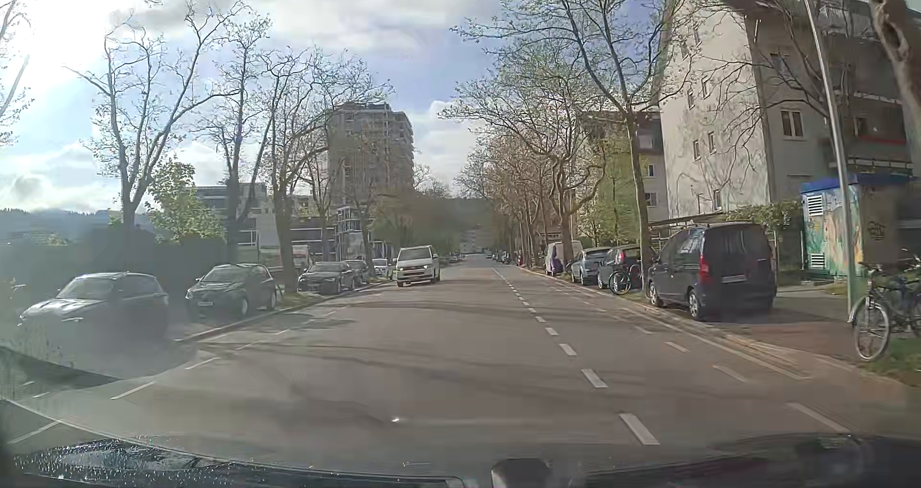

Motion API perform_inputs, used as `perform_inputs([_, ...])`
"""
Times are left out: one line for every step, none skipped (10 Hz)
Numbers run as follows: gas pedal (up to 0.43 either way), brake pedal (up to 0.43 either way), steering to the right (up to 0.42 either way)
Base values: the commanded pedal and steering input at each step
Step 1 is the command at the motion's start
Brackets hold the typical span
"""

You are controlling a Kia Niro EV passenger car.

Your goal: Follow the waypoints while adhering to traffic rules and regulations

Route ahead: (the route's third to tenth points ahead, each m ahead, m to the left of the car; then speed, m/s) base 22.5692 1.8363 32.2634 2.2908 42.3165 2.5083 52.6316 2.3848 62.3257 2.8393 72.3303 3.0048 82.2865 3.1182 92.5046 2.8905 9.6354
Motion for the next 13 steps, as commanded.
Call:
perform_inputs([0.067,0.000,-0.002])
perform_inputs([0.067,0.000,-0.002])
perform_inputs([0.067,0.000,-0.002])
perform_inputs([0.067,0.000,-0.002])
perform_inputs([0.067,0.000,-0.002])
perform_inputs([0.067,0.000,-0.002])
perform_inputs([0.067,0.000,-0.001])
perform_inputs([0.067,0.000,-0.001])
perform_inputs([0.067,0.000,-0.001])
perform_inputs([0.067,0.000,-0.001])
perform_inputs([0.067,0.000,0.000])
perform_inputs([0.067,0.000,-0.001])
perform_inputs([0.067,0.000,0.000])
